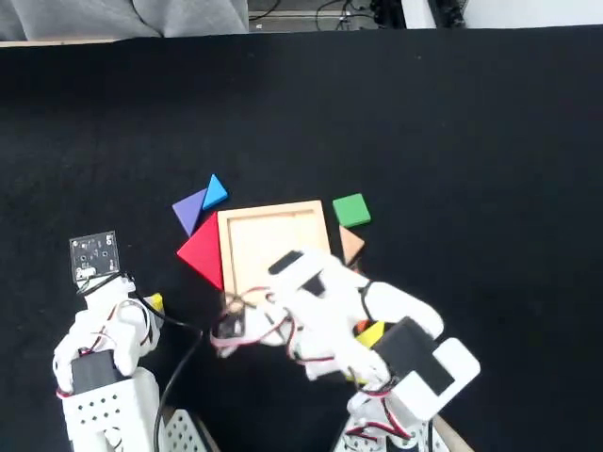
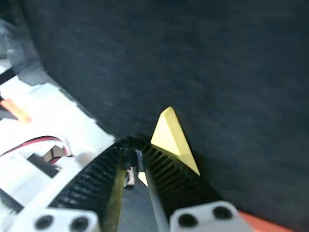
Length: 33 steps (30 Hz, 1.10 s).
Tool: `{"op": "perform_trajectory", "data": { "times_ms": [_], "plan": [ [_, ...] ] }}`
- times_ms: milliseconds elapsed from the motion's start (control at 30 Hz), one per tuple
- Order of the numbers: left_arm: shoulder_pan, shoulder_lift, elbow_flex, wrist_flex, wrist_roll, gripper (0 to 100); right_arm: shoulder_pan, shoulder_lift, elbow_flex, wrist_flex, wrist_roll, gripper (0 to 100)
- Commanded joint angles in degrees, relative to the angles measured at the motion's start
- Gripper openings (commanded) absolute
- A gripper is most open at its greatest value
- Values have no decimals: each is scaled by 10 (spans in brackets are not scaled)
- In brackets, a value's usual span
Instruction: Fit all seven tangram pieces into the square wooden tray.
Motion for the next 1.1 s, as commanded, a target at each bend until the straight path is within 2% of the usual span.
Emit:
{"op": "perform_trajectory", "data": {
  "times_ms": [0, 200, 433, 600, 700, 867, 1000, 1067],
  "plan": [
    [-7, -2, 5, -3, 3, 227, 47, 3, -59, -22, 5, 11],
    [-7, -2, 5, 0, 3, 227, 110, 3, -124, -25, 10, 11],
    [-7, -2, 5, 0, 2, 227, 234, 2, -226, -22, 32, 11],
    [-7, -2, 5, 0, 2, 227, 249, -76, -240, 50, 30, 11],
    [-7, -2, 5, 0, 2, 227, 249, -179, -196, 73, 34, 11],
    [-7, -2, 5, 0, 1, 227, 252, -335, -27, 40, 73, 26],
    [-7, -2, 5, 0, 0, 227, 252, -369, 88, 11, 80, 198],
    [-7, -2, 5, 0, 0, 227, 251, -360, 119, 11, 109, 257]
  ]
}}
